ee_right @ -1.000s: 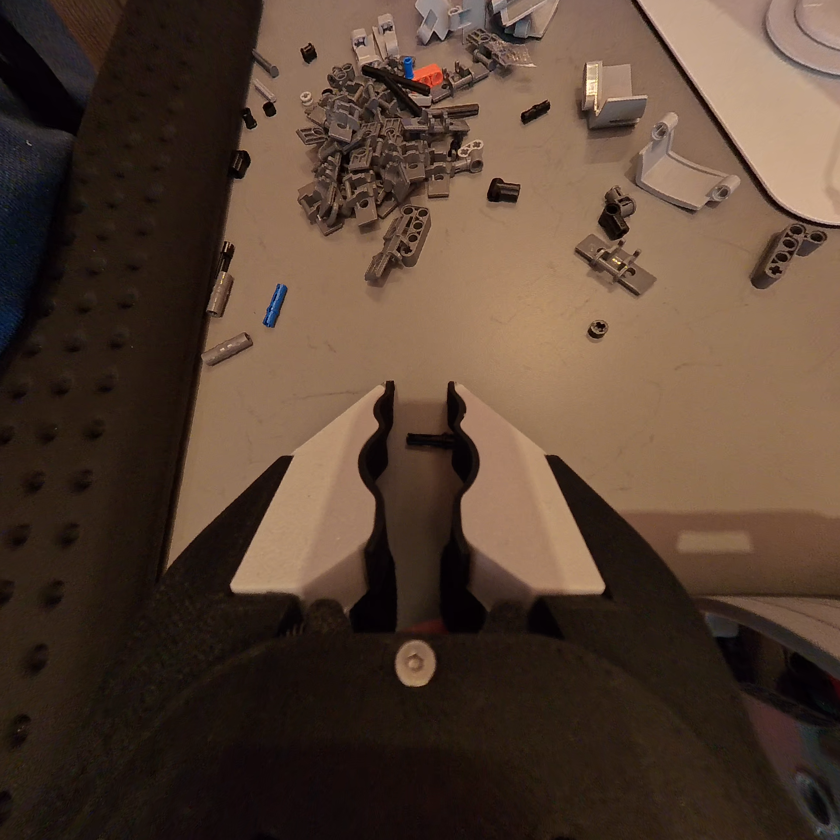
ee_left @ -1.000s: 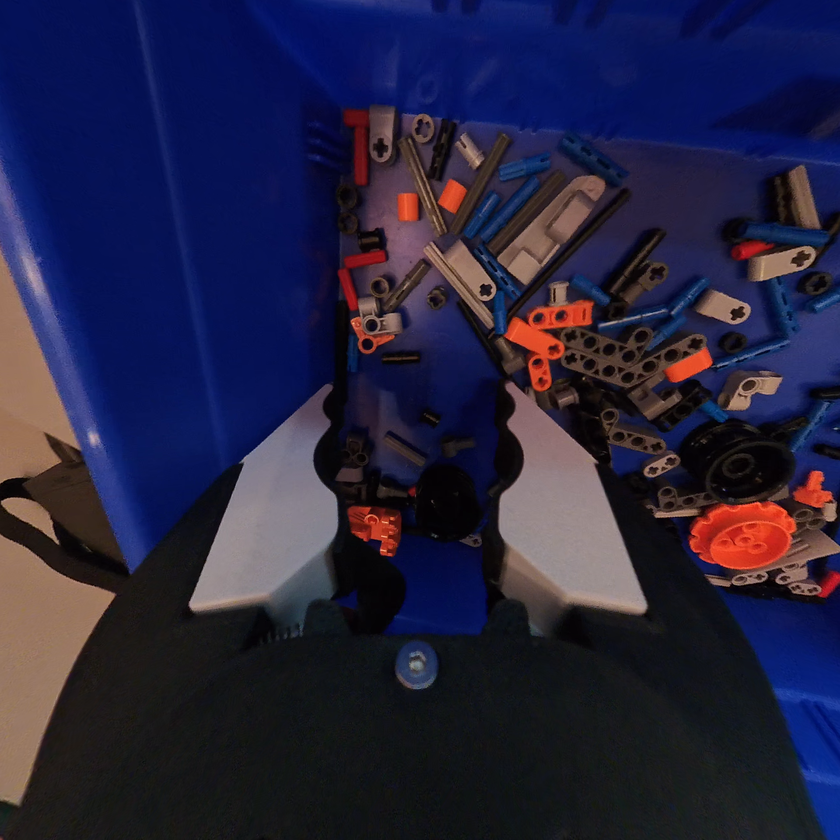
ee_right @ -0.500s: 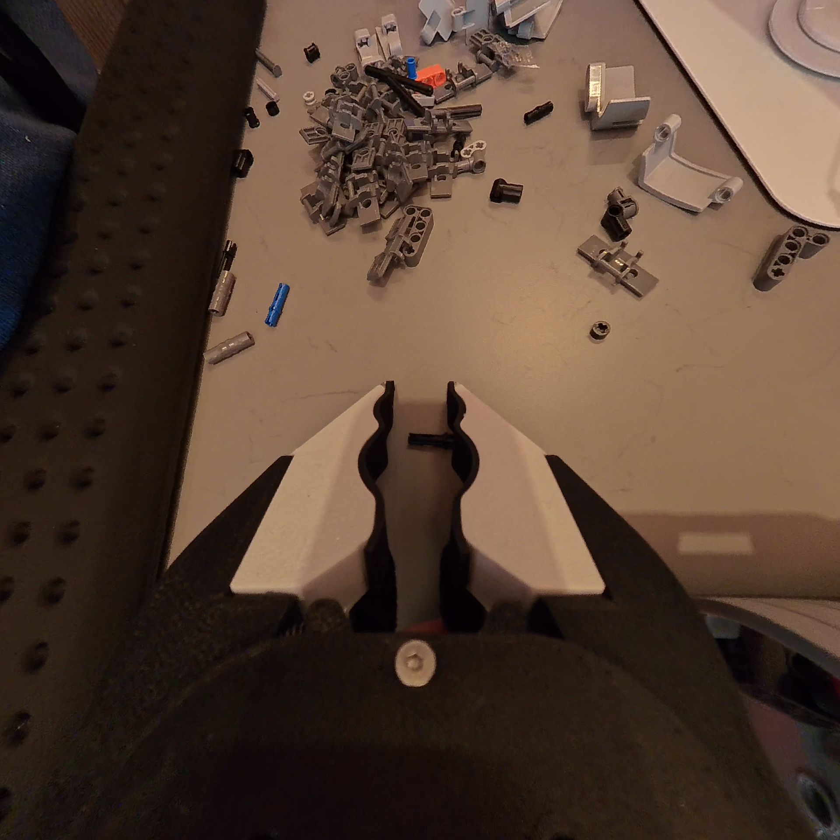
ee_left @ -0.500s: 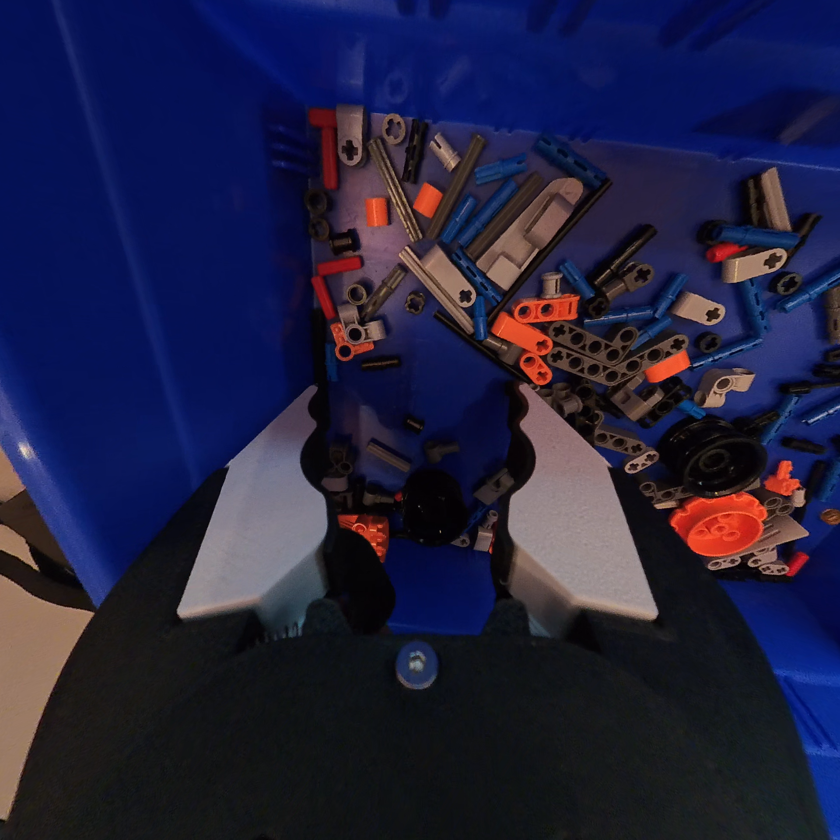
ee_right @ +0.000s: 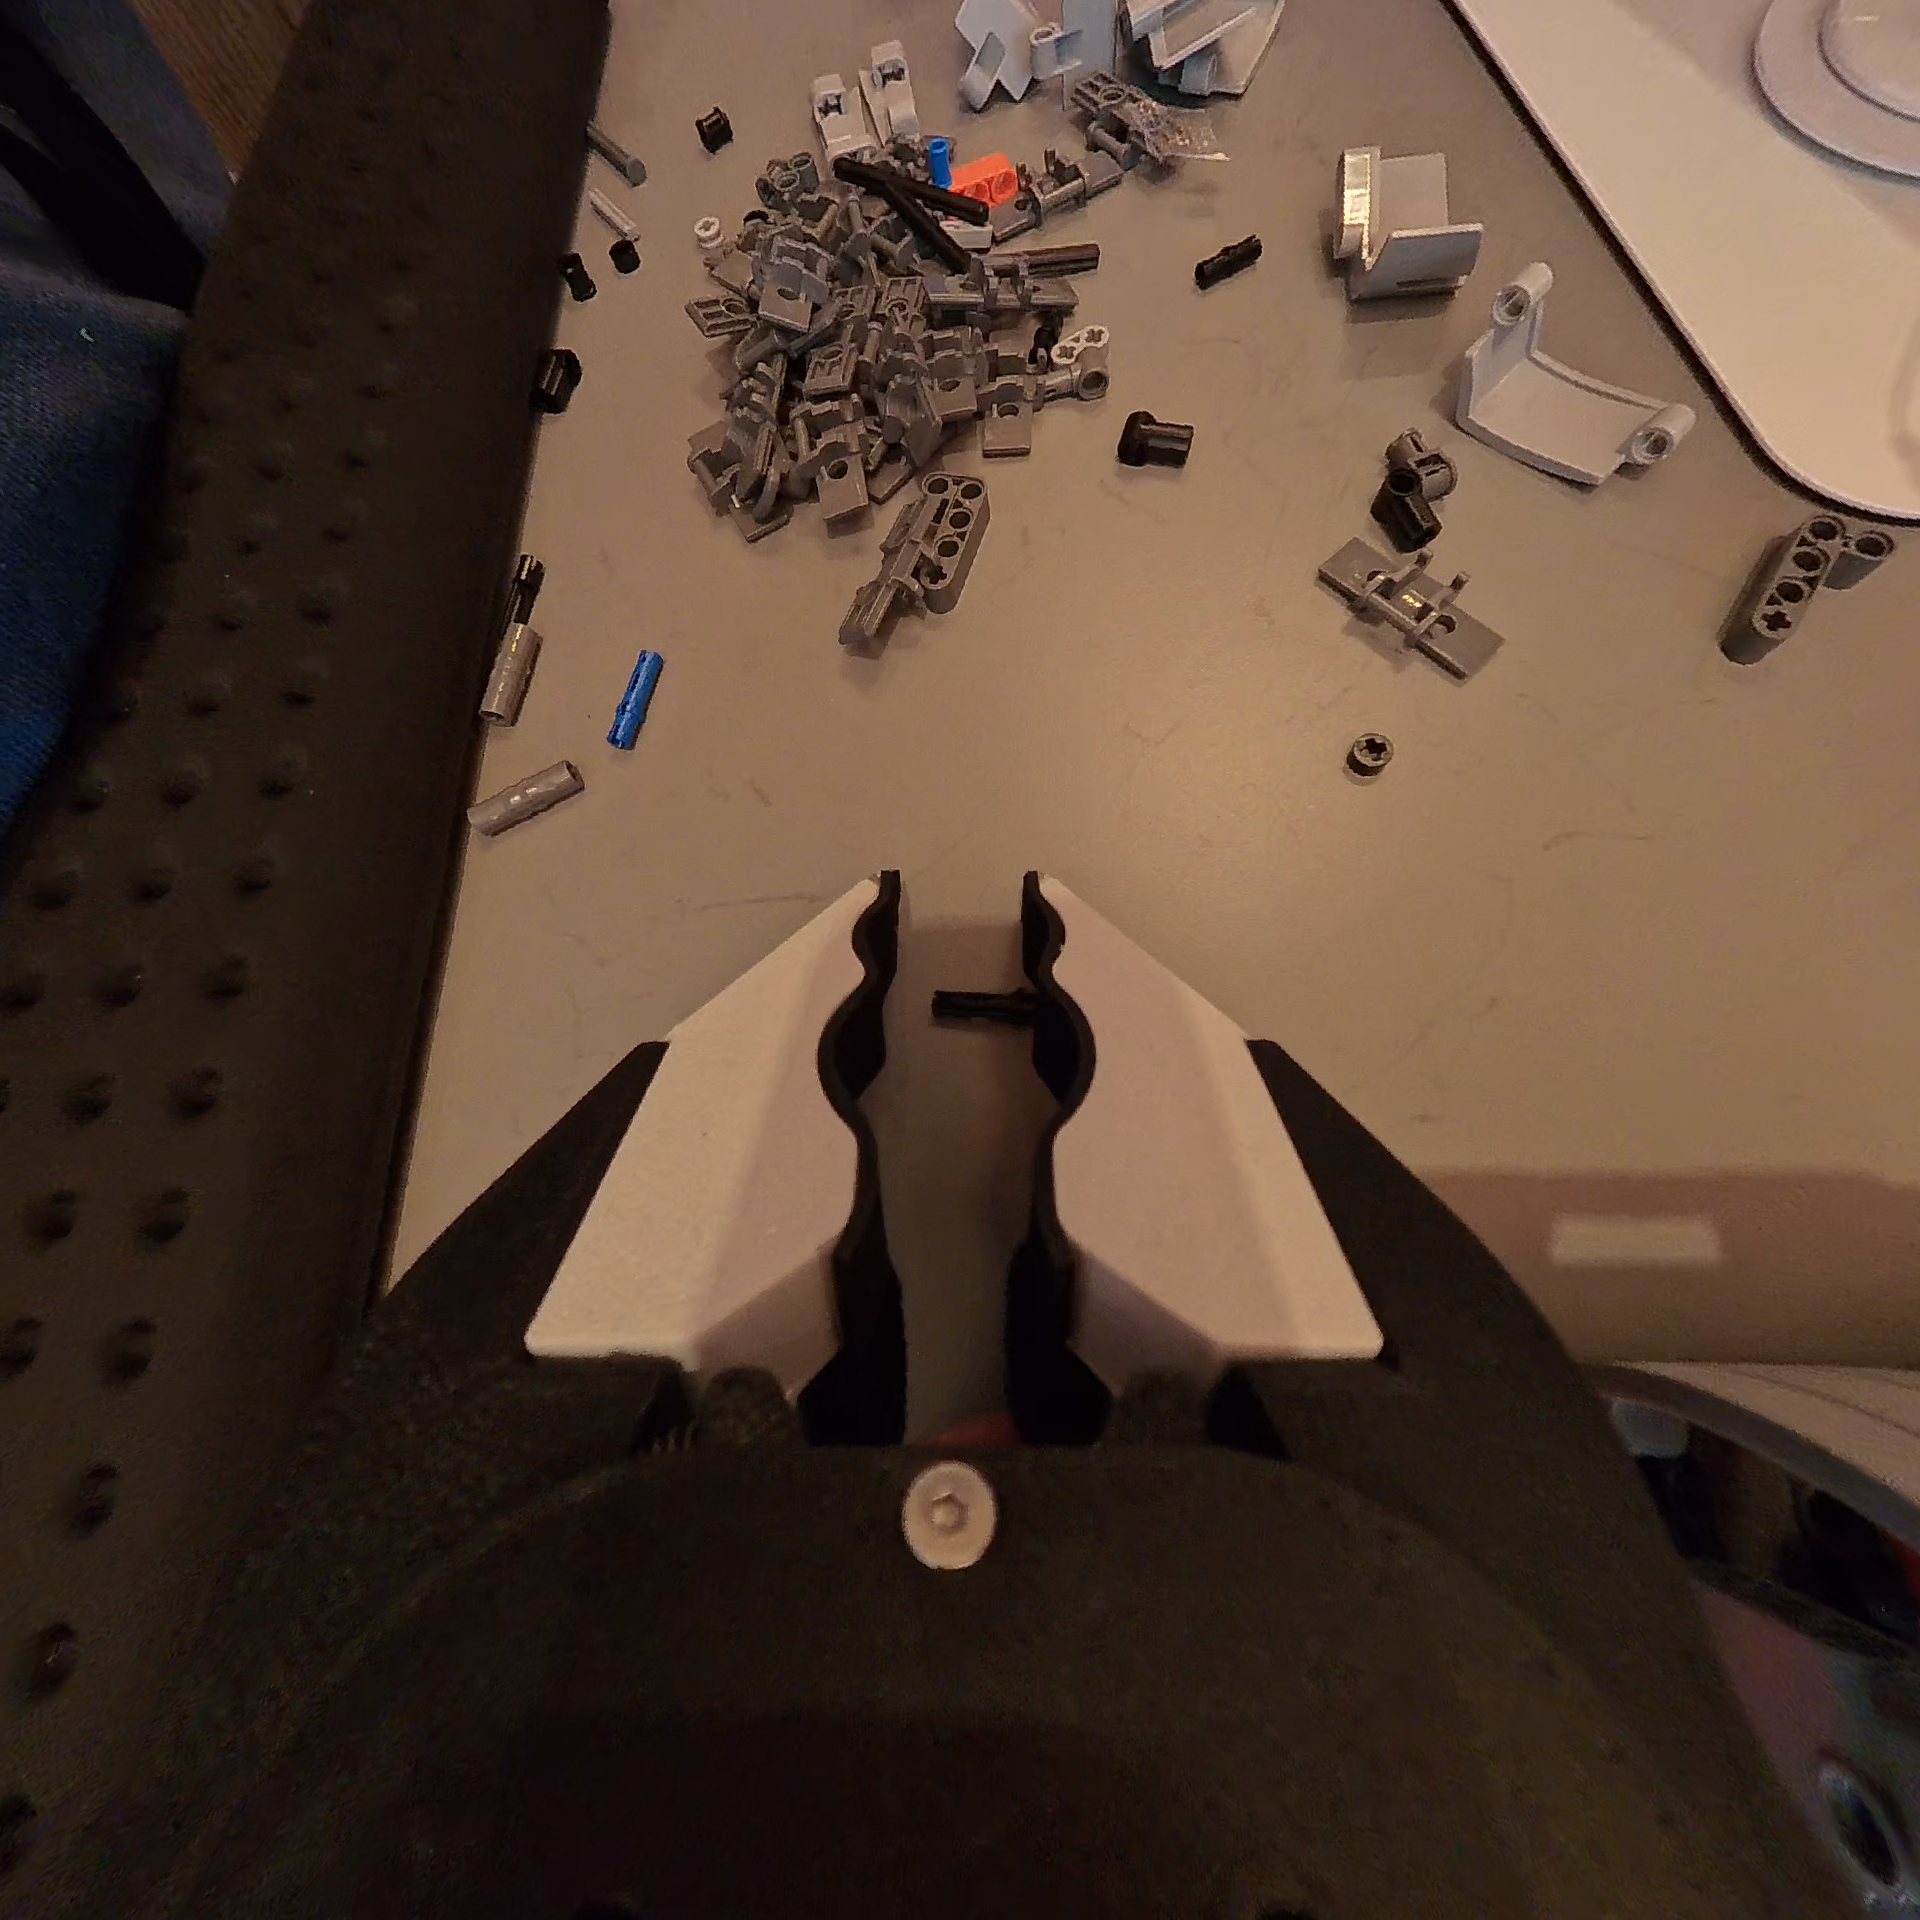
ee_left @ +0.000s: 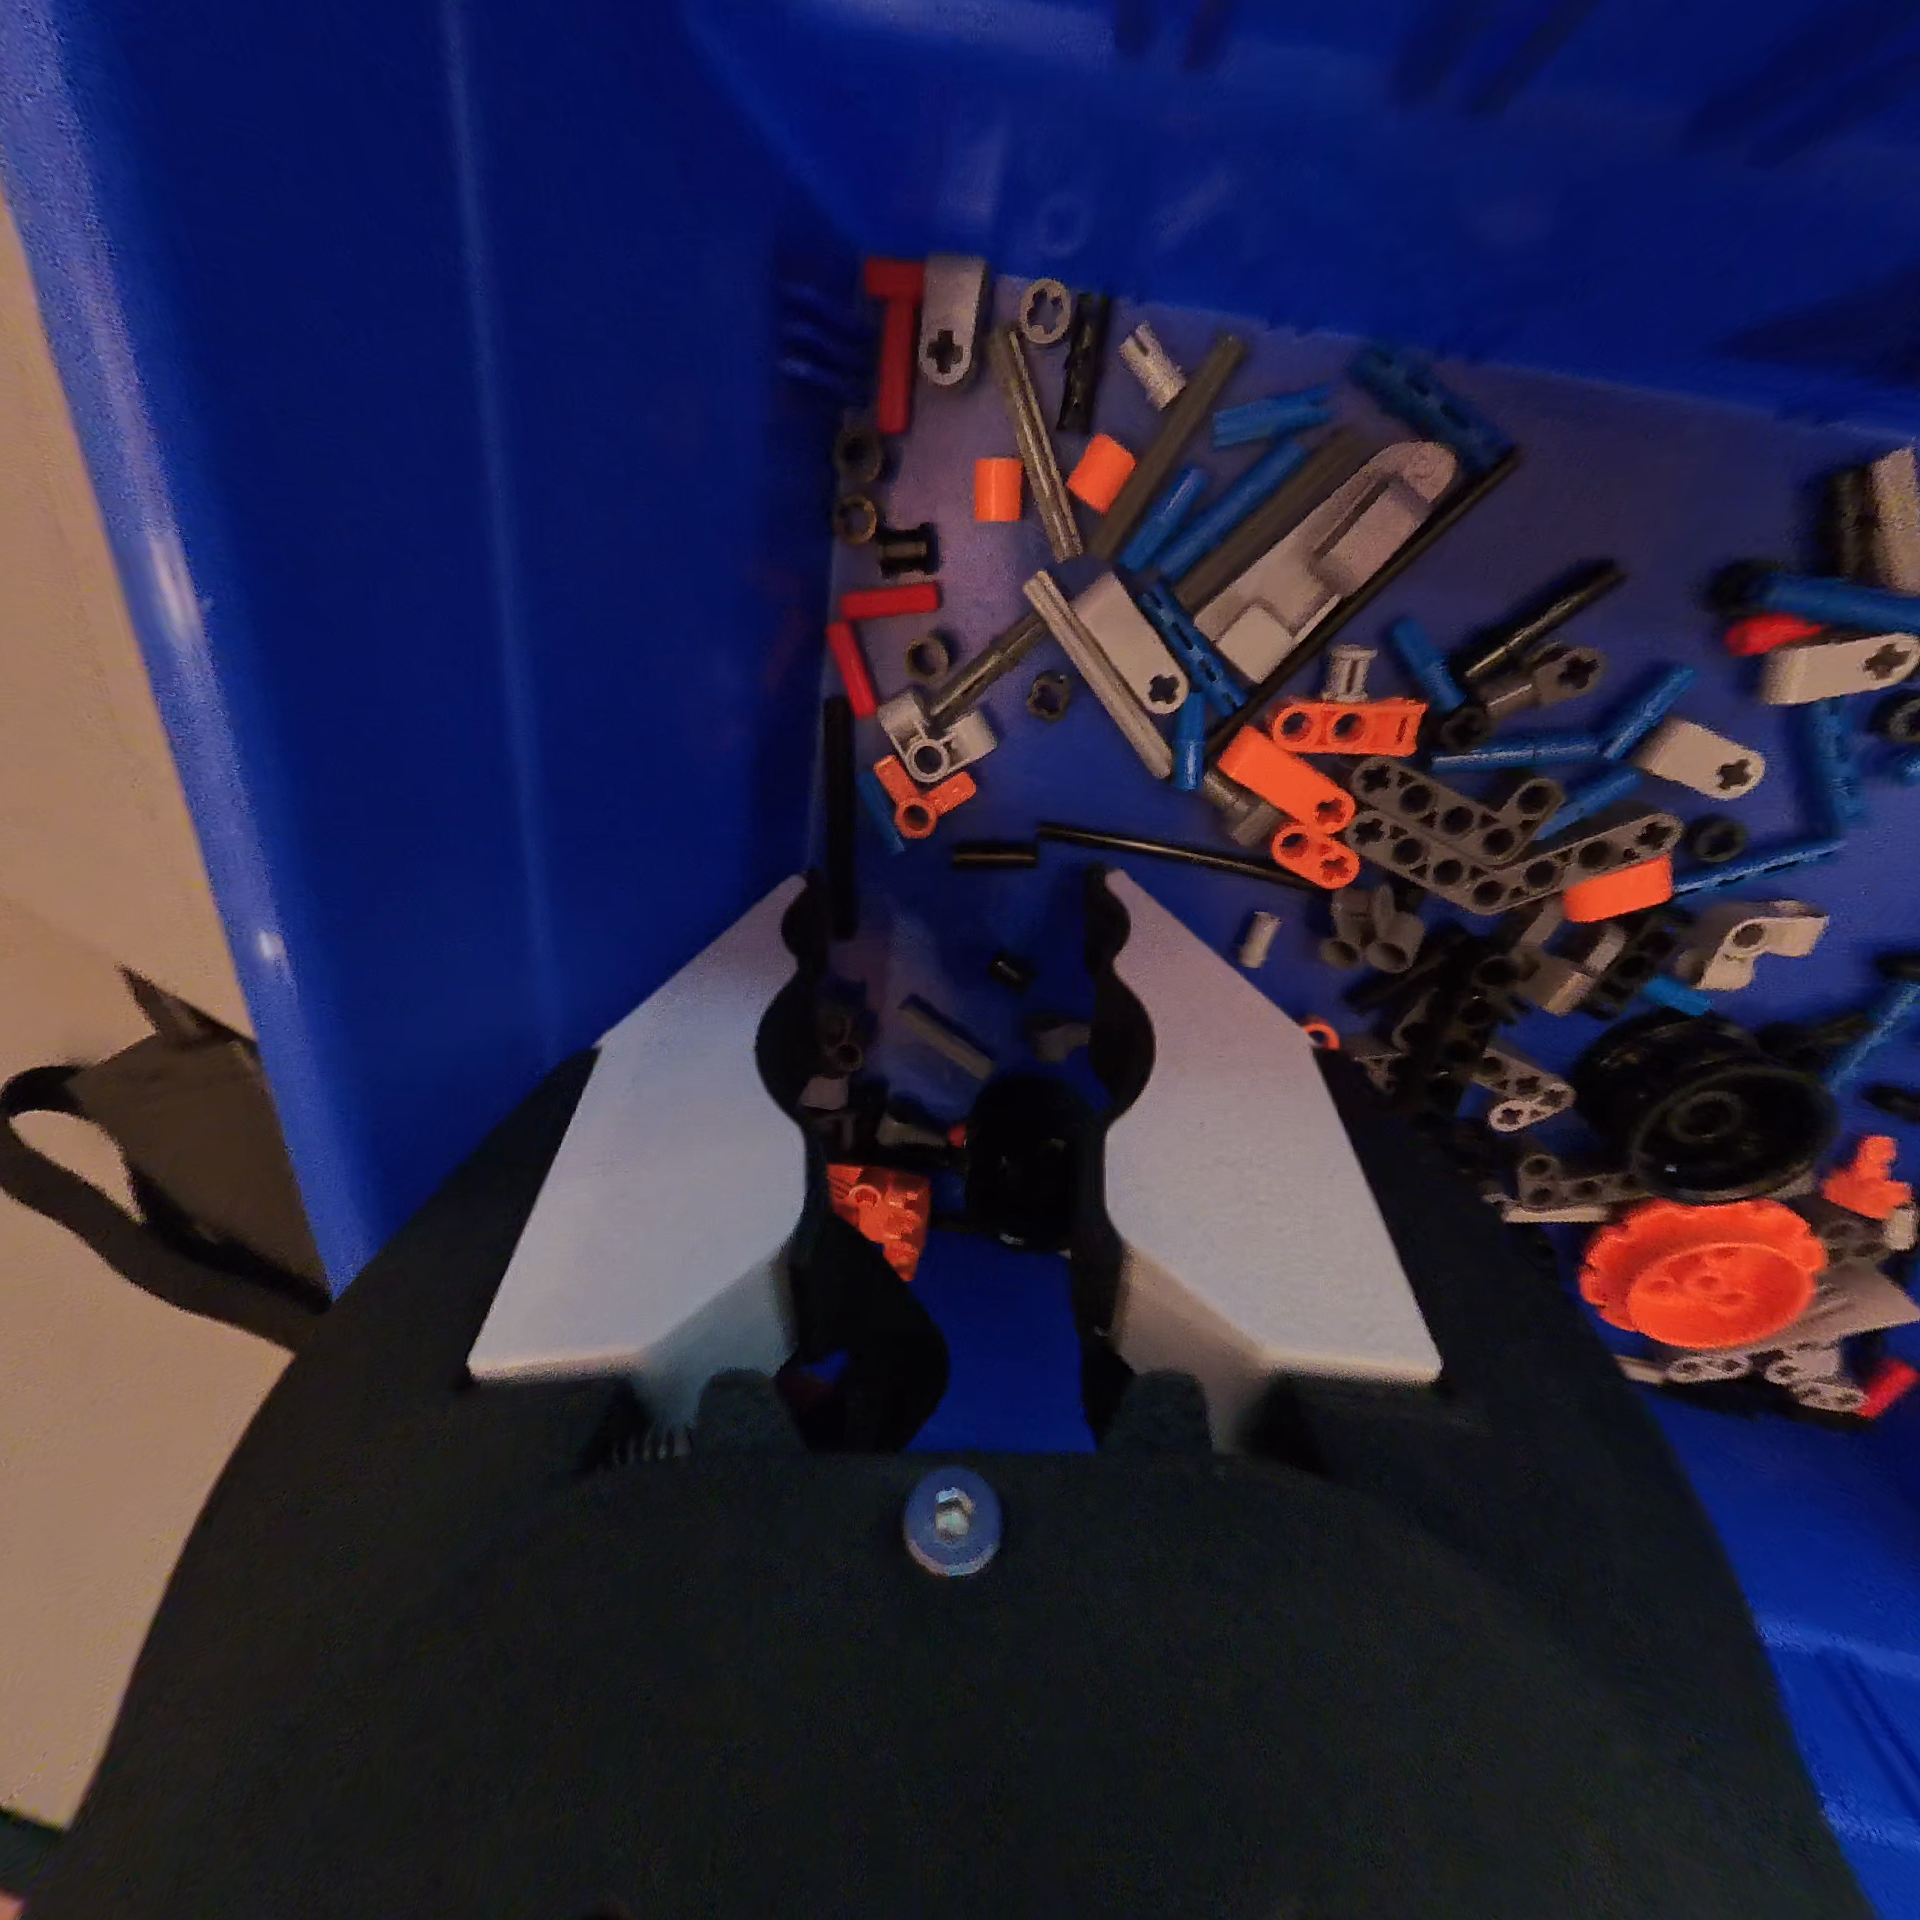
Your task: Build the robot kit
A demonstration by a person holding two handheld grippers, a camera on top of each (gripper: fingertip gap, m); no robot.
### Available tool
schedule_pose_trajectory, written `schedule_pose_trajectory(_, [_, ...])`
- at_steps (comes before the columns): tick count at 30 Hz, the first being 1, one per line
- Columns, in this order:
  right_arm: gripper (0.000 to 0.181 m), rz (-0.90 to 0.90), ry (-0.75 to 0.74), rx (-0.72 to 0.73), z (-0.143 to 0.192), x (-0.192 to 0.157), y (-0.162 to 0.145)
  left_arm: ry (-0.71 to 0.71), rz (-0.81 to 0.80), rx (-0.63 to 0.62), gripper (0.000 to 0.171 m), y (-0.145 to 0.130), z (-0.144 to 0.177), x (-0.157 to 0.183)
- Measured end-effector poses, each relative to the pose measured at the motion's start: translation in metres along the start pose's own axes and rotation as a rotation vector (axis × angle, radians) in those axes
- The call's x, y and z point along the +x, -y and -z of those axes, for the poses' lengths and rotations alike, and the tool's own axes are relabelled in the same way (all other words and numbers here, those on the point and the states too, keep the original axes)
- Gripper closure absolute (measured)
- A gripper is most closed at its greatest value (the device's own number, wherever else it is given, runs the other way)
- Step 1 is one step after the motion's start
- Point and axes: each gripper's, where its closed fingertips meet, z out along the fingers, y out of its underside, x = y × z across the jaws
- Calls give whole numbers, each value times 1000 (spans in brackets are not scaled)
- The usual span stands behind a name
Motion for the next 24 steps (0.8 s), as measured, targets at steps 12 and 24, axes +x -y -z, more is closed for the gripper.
schedule_pose_trajectory(12, [160, 11, 1, 2, 0, -1, 0, -95, -17, -25, 121, -1, 1, 11])
schedule_pose_trajectory(24, [159, 2, 3, 7, 1, 0, 1, 60, 5, -3, 149, 0, 13, -6])
